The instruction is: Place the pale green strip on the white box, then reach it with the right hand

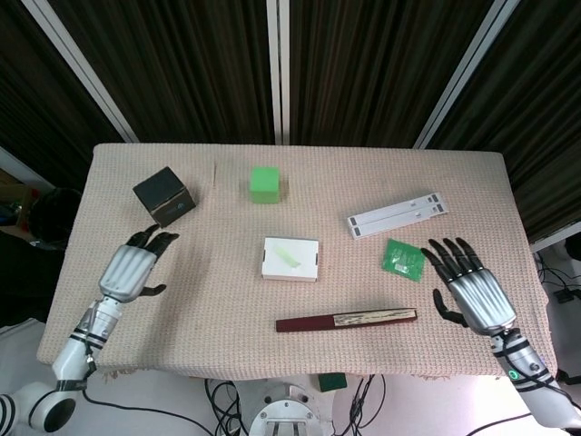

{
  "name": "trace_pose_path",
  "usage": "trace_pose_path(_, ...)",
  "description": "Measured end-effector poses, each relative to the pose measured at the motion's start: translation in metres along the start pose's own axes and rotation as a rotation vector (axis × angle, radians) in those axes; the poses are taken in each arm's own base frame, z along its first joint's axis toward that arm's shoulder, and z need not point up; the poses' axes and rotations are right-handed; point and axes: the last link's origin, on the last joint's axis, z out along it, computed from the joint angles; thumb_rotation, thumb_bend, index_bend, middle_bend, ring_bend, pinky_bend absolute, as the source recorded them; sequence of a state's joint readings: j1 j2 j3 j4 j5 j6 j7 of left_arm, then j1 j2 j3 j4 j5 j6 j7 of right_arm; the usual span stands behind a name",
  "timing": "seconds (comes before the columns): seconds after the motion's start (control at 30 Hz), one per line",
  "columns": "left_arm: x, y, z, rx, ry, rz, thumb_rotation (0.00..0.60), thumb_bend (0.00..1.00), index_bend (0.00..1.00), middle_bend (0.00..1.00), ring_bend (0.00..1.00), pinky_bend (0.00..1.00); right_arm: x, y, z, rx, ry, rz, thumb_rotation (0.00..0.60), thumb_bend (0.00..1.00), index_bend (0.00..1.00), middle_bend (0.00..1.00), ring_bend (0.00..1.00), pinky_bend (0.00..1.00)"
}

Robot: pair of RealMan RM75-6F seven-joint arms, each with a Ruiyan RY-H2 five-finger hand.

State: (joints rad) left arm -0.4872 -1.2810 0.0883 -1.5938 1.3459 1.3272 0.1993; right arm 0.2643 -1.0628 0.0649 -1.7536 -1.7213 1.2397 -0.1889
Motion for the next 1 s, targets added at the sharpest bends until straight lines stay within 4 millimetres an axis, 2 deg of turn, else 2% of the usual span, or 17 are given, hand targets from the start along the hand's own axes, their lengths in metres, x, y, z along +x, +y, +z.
trace_pose_path(0.1, 0.001, -0.03, -0.024, 0.089, 0.023, -0.026, 0.579, 0.06, 0.06, 0.15, 0.05, 0.2, -0.005, -0.024, 0.022, 0.088, -0.071, -0.045, 0.386, 0.5, 0.0, 0.0, 0.0, 0.0)
trace_pose_path(0.13, 0.002, -0.041, -0.033, 0.12, 0.035, -0.032, 0.579, 0.06, 0.06, 0.15, 0.05, 0.2, -0.007, -0.031, 0.028, 0.111, -0.092, -0.061, 0.349, 0.39, 0.0, 0.0, 0.0, 0.0)
trace_pose_path(0.2, 0.003, -0.055, -0.045, 0.159, 0.057, -0.035, 0.589, 0.05, 0.06, 0.15, 0.05, 0.2, -0.011, -0.046, 0.044, 0.152, -0.128, -0.096, 0.287, 0.26, 0.0, 0.0, 0.0, 0.0)
trace_pose_path(0.27, 0.005, -0.067, -0.057, 0.194, 0.085, -0.034, 0.599, 0.05, 0.06, 0.13, 0.04, 0.2, -0.014, -0.059, 0.059, 0.17, -0.144, -0.121, 0.25, 0.19, 0.0, 0.0, 0.0, 0.0)
trace_pose_path(0.33, 0.003, -0.075, -0.065, 0.218, 0.102, -0.036, 0.6, 0.05, 0.06, 0.12, 0.04, 0.2, -0.016, -0.07, 0.073, 0.177, -0.15, -0.128, 0.235, 0.18, 0.0, 0.0, 0.0, 0.0)
trace_pose_path(0.47, -0.001, -0.086, -0.072, 0.235, 0.107, -0.045, 0.599, 0.05, 0.06, 0.12, 0.04, 0.2, -0.021, -0.107, 0.104, 0.22, -0.146, -0.103, 0.213, 0.16, 0.01, 0.0, 0.0, 0.0)
trace_pose_path(0.6, -0.004, -0.089, -0.074, 0.239, 0.111, -0.064, 0.599, 0.05, 0.06, 0.12, 0.04, 0.2, -0.027, -0.139, 0.126, 0.284, -0.121, -0.069, 0.202, 0.16, 0.1, 0.0, 0.0, 0.0)
trace_pose_path(0.8, -0.005, -0.092, -0.076, 0.235, 0.109, -0.078, 0.599, 0.05, 0.06, 0.12, 0.04, 0.19, -0.038, -0.153, 0.145, 0.295, -0.114, -0.063, 0.19, 0.16, 0.24, 0.0, 0.0, 0.0)
trace_pose_path(1.0, -0.005, -0.096, -0.077, 0.244, 0.105, -0.079, 0.6, 0.05, 0.06, 0.12, 0.04, 0.19, -0.047, -0.153, 0.157, 0.255, -0.113, -0.073, 0.191, 0.16, 0.25, 0.0, 0.0, 0.0)
